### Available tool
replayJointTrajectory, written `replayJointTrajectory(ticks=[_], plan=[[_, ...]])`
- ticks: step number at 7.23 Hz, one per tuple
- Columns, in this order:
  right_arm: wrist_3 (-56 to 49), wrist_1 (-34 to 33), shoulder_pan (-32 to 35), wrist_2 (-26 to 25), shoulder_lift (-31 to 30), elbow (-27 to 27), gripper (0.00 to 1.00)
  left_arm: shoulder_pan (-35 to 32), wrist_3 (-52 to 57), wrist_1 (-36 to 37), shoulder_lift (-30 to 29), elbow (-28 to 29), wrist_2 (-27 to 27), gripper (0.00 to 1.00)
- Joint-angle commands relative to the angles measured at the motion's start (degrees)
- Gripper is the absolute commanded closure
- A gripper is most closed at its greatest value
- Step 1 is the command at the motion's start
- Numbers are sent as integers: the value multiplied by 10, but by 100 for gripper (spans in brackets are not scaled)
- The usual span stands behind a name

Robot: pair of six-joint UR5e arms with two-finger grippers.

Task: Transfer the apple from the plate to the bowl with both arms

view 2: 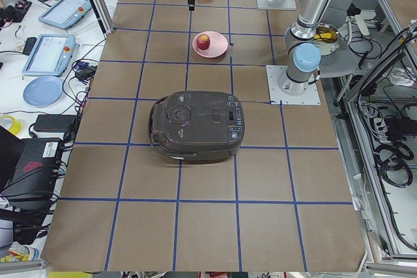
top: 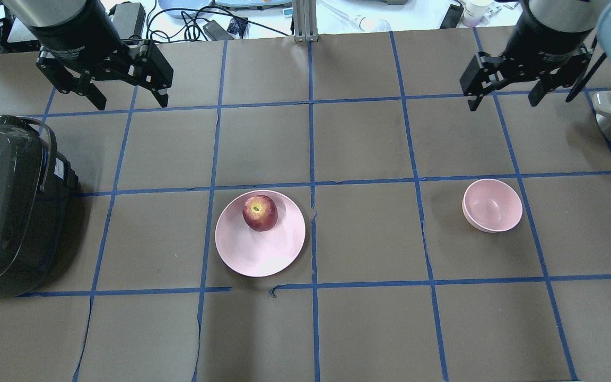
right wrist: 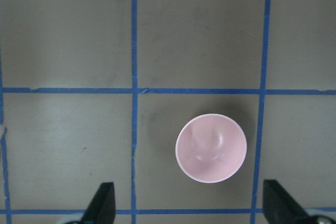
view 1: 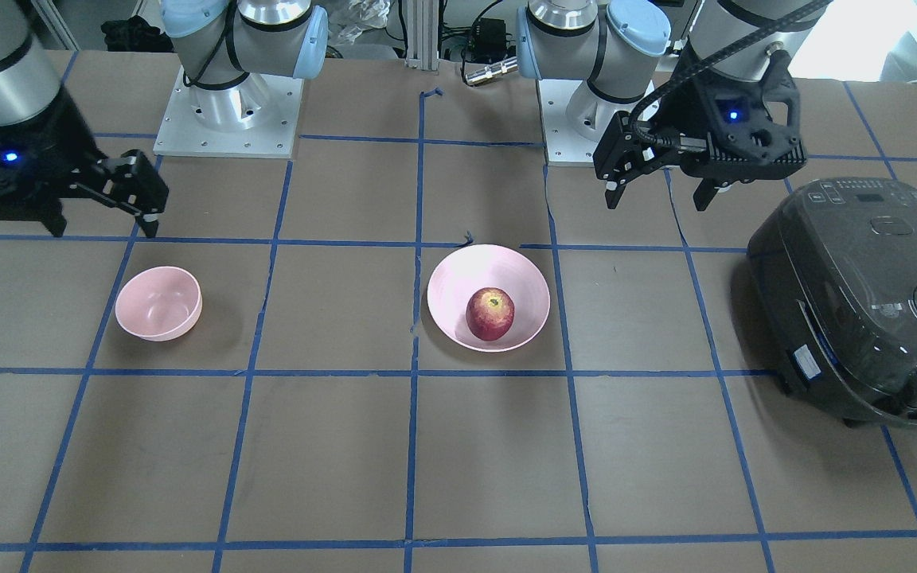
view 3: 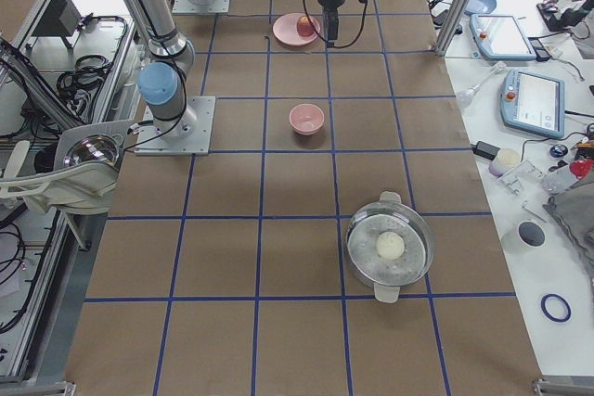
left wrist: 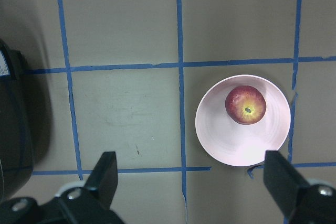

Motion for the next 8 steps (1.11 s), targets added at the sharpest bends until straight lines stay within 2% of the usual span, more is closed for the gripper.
replayJointTrajectory(ticks=[1,2,4,5,6,7,8], plan=[[-77,-26,-64,-7,51,8,0,-45,-91,66,-35,-55,-20,0],[-78,-82,-72,-6,74,41,0,-73,-145,134,-50,-120,-19,0],[-83,-237,-74,1,95,163,0,-98,-158,278,-69,-239,-16,0],[-118,-256,-76,0,95,228,0,-99,-156,349,-79,-285,-17,0],[-130,-312,-78,1,101,269,0,-99,-158,392,-93,-305,-19,0],[-168,-354,-83,-6,107,274,0,-116,-173,394,-104,-307,-18,0],[-194,-353,-103,-1,108,275,0,-133,-199,401,-120,-302,-17,0]])
